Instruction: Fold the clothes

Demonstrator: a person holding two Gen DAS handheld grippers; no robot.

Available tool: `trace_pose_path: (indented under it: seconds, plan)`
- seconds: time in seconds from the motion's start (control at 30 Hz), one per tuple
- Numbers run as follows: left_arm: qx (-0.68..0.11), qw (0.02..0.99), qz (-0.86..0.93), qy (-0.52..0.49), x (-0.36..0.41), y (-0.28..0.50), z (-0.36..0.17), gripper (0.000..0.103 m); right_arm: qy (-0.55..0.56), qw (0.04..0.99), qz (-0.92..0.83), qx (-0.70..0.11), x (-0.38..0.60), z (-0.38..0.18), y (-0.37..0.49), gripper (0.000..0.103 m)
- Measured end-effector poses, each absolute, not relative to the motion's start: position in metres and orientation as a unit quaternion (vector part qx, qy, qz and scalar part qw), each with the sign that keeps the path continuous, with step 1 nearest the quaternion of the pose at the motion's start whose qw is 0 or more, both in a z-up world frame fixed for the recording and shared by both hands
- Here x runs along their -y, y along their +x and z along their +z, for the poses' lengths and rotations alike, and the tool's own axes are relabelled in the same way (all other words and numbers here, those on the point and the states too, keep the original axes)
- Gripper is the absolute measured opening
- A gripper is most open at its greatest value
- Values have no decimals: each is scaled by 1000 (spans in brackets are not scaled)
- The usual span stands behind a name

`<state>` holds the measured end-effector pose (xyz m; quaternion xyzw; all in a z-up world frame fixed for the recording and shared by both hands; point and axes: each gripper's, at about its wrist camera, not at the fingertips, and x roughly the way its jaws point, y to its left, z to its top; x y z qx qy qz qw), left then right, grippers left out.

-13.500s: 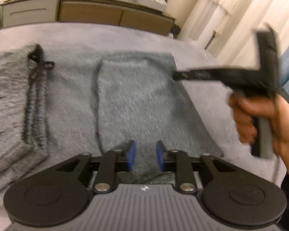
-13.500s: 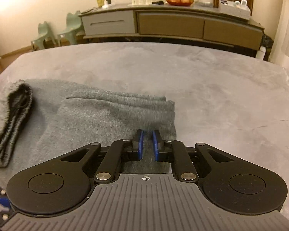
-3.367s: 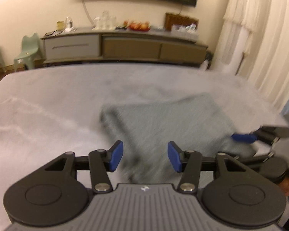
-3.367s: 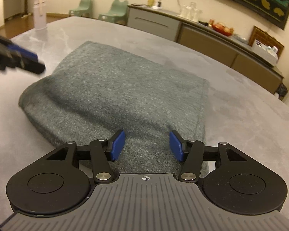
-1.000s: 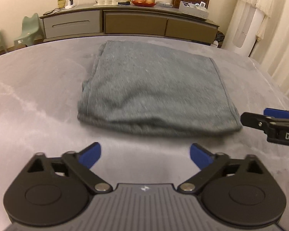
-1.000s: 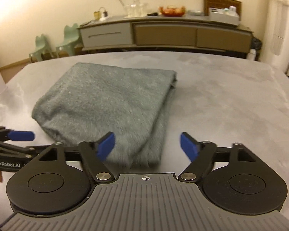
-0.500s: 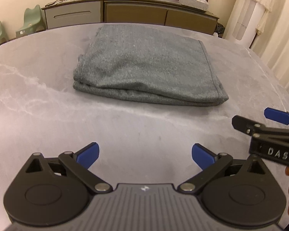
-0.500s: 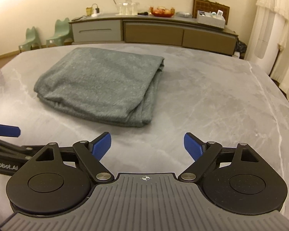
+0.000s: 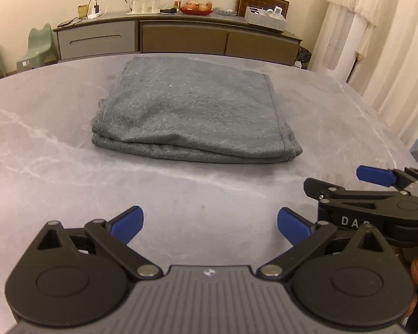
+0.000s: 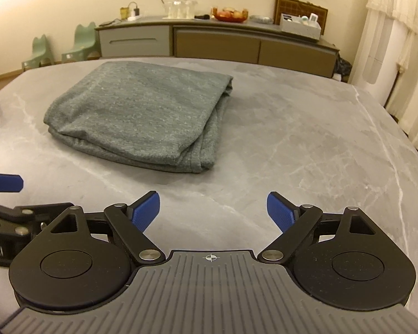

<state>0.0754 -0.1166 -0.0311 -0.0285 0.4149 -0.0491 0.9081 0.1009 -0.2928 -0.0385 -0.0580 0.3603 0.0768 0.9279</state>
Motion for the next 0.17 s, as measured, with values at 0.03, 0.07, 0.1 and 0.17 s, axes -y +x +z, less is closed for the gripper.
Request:
trace_pose_path:
  seconds: [0.03,0.07,0.1,0.17]
  plan:
    - [-414,909,-48,-22,119,75,-31,103,-58,928,77,-361,293,-39,101,88]
    - [-414,909,-47,-17,120,74,-31,103,-58,928,77,-361,292,-39,101,88]
    - [-414,909,-45,-13,121,74,-32,103,-59,927,77,-361,292,-39,101,88]
    - [-414,909,-44,-9,122,74,-32,103,-59,927,77,-362,292,-39,101,88]
